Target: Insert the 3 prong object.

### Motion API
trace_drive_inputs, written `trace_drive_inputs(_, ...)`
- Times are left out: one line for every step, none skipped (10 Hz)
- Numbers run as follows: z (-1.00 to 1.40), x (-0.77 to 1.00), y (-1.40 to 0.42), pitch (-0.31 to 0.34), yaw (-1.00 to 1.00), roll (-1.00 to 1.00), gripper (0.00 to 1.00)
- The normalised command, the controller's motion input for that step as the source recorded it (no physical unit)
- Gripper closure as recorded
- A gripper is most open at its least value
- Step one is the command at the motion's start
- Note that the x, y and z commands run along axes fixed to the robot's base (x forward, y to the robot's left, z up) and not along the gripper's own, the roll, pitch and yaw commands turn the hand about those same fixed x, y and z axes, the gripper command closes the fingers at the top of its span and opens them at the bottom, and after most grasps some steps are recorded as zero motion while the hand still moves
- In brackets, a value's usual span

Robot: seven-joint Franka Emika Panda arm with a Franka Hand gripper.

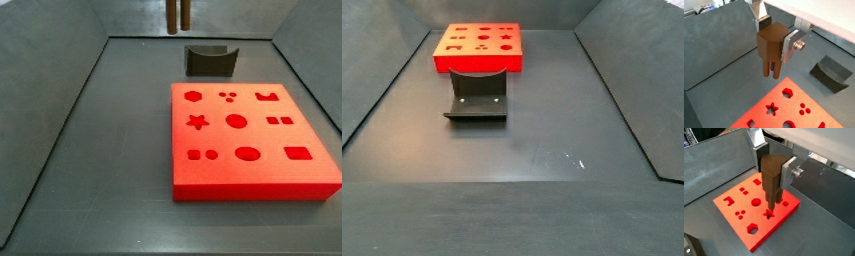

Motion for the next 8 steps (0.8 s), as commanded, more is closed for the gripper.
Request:
trace_drive_inputs(-0.03, 0.19, 0.11, 0.000, 0.09, 0.00, 1.00)
trace_drive_inputs(-0.16, 0.42, 0.19, 0.000, 0.32, 0.00, 1.00)
trace_drive_inputs(-0.16, 0.47, 0.16, 0.000, 0.55, 0.01, 1.00)
trace_drive_inputs(-0.15, 0.48, 0.03, 0.000, 0.63, 0.04, 1.00)
trace_drive_inputs(-0.13, 0.38, 0.00, 0.000, 0.71, 0.06, 1.00)
trace_drive_inputs(-0.09, 0.37, 0.00, 0.000, 0.72, 0.08, 1.00)
trace_drive_inputs(0.00, 0.40, 0.00, 0.000, 0.66, 0.17, 1.00)
trace_drive_inputs(0.00, 0.43, 0.00, 0.000, 0.62, 0.22, 1.00)
